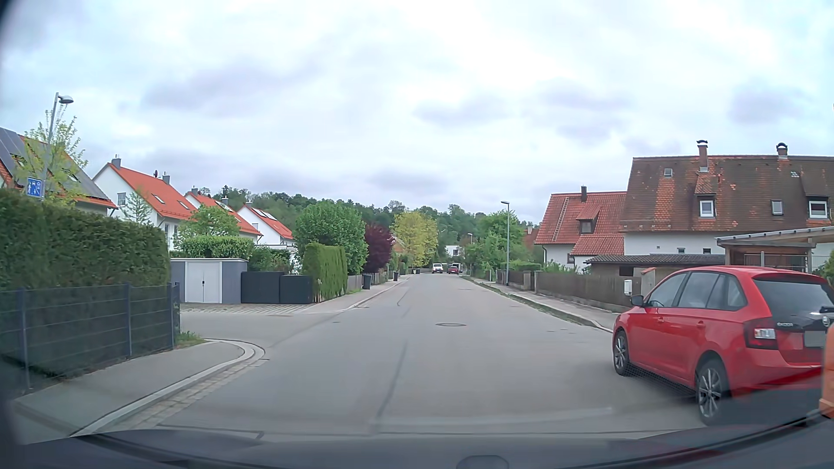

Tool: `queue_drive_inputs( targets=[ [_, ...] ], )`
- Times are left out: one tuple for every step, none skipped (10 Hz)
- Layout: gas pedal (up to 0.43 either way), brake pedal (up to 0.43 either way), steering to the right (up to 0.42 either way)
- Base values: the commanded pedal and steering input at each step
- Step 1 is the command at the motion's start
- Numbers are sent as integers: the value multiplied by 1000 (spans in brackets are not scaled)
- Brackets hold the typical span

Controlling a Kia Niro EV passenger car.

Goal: Follow the waypoints while adhering to traffic rules and regulations

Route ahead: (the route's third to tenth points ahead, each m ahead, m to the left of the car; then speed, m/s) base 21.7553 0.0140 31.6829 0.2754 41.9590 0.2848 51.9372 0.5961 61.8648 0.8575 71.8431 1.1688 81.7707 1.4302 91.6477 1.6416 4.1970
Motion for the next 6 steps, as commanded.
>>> queue_drive_inputs(
  targets=[
    [110,0,38],
    [110,0,39],
    [110,0,38],
    [110,0,34],
    [110,0,33],
    [110,0,34]
  ],
)
